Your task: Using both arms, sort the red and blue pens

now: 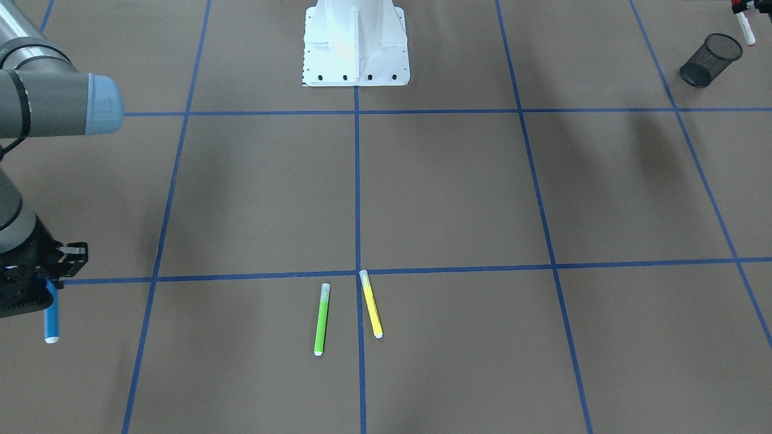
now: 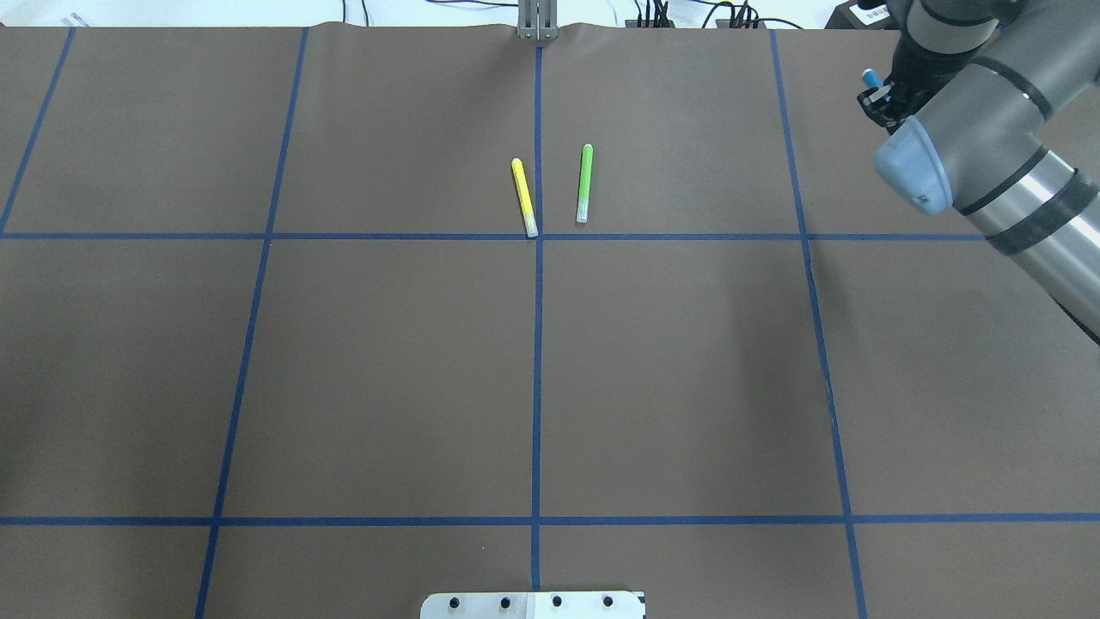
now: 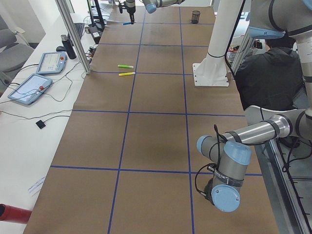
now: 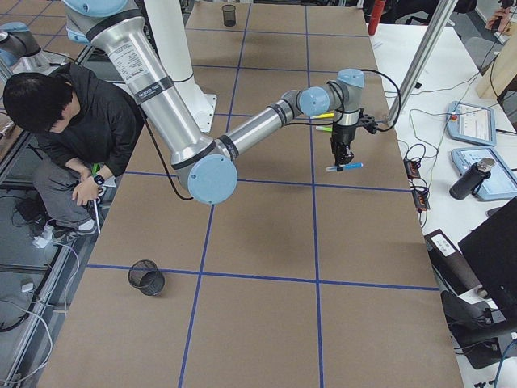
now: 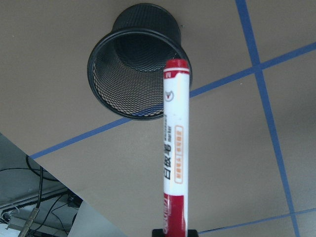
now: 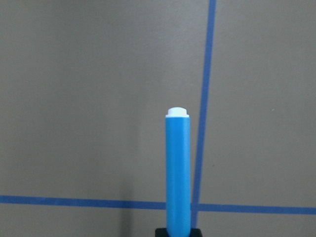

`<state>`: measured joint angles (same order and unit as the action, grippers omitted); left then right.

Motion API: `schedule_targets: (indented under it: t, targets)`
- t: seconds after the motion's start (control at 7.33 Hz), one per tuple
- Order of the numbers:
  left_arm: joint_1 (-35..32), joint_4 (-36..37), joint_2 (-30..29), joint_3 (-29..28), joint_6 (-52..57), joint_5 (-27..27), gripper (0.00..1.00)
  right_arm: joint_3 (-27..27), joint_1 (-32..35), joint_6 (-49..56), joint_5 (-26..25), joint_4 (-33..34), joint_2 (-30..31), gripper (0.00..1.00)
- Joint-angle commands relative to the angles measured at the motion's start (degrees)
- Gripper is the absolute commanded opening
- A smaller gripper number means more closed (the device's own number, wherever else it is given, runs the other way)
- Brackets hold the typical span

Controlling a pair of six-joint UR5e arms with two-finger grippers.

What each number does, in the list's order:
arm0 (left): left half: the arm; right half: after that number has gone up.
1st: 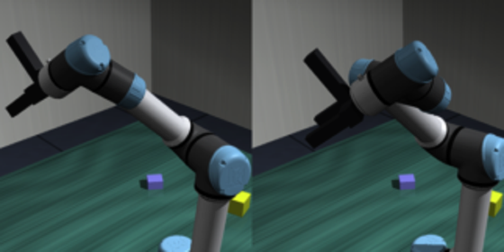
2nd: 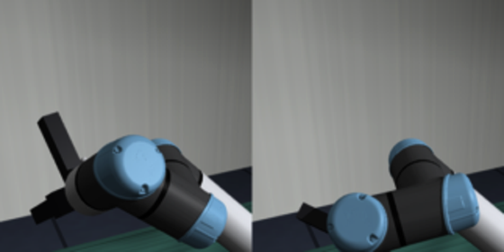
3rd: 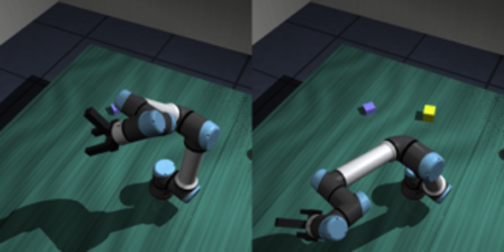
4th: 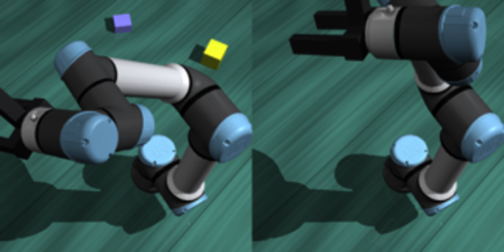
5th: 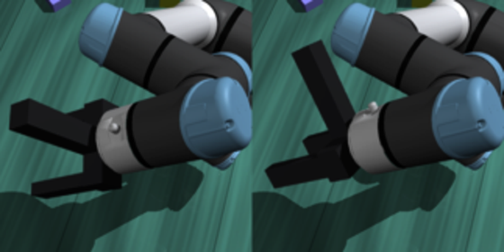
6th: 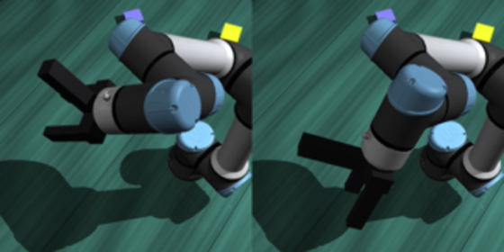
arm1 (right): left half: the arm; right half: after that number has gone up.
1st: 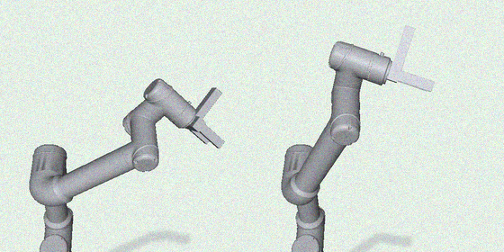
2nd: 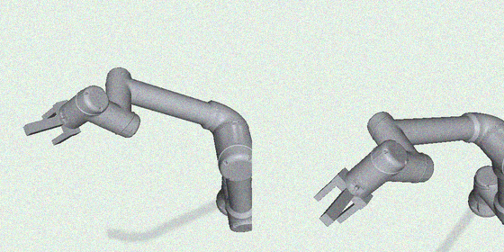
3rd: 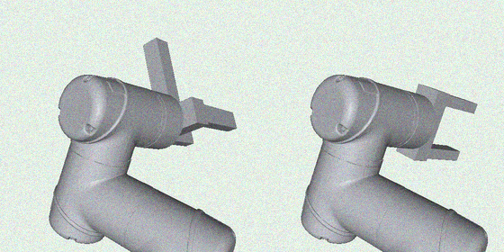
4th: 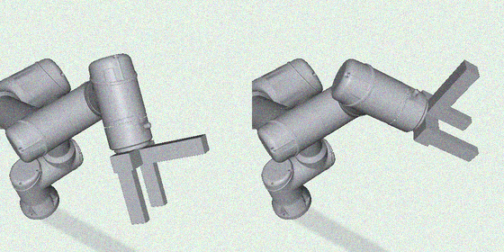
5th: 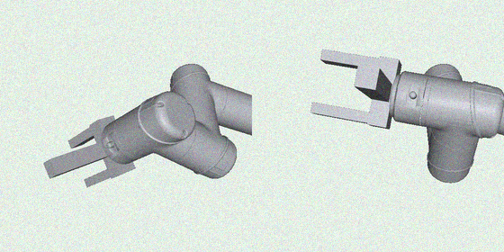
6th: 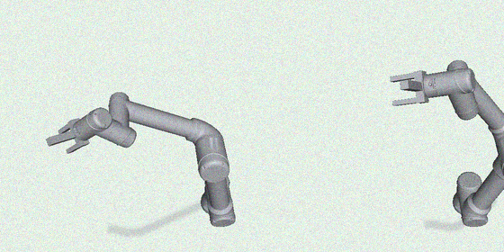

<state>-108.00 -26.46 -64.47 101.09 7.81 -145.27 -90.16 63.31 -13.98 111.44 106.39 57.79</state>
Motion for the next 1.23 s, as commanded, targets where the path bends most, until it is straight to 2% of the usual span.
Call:
schedule_targets:
  t: [0.0,0.14,0.55,0.82,1.09]
  targets:
    - [-0.1,0.5,0.0,-2.0,1.8,-0.2,0.0,-0.1,4.7,13.2,-1.6,8.0,0.1,0.0]
    - [-0.1,1.0,0.0,-2.6,1.9,-1.6,0.0,-0.1,5.2,14.1,-3.1,10.6,-0.1,0.0]
    - [-0.1,3.0,0.3,-3.3,2.6,-3.2,0.0,0.3,7.6,19.2,-4.5,12.0,0.1,0.0]
    - [-0.1,3.3,0.6,-3.4,2.6,-3.3,0.0,0.1,8.2,21.1,-8.1,17.8,-0.1,0.0]
    - [0.0,3.3,0.5,-3.4,2.6,-4.1,0.0,-0.5,10.5,24.6,-9.0,25.5,0.2,0.0]
